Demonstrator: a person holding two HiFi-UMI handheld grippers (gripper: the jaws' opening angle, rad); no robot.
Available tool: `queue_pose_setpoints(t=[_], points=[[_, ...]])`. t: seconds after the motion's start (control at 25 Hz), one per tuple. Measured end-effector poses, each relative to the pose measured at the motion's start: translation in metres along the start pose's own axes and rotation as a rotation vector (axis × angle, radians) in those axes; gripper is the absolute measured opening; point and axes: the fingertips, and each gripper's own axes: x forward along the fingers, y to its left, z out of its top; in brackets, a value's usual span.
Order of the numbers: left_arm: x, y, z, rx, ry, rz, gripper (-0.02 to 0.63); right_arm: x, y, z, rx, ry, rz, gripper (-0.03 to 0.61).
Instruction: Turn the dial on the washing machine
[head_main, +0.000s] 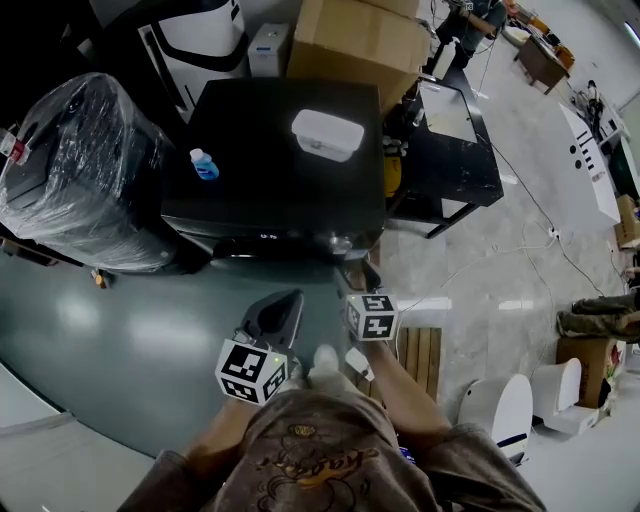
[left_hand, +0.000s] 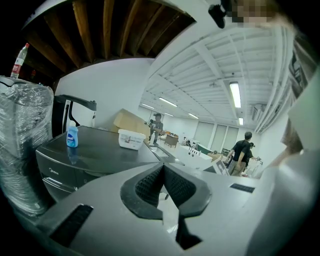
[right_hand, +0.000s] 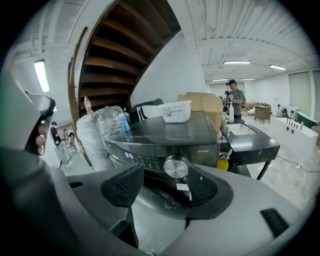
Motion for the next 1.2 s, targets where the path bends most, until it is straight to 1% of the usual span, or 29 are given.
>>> queue_pose_setpoints(t=[0.16, 0.48, 0.6, 0.96, 1.2], points=[[0.003, 0.004, -0.005, -0.003, 0.014, 0.004, -0.003, 0.027, -0.012, -0.009, -0.01, 0.045, -0.04, 0.242], [0.007, 0.015, -0.007, -0.014, 0.022, 0.031, -0.003, 0.068, -0.024, -0.02, -0.005, 0.113, -0.072, 0.253], [0.007, 0.02, -0.006, -0.019, 0.023, 0.043, -0.002, 0.078, -0.022, -0.023, -0.004, 0.131, -0.069, 0.253], [0.005, 0.028, -0.004, -0.025, 0.018, 0.066, -0.003, 0.086, -0.027, -0.028, 0.053, 0.148, -0.094, 0.253], [0.003, 0.029, -0.008, -0.031, 0.022, 0.07, -0.003, 0.086, -0.026, -0.028, 0.093, 0.154, -0.078, 0.253]])
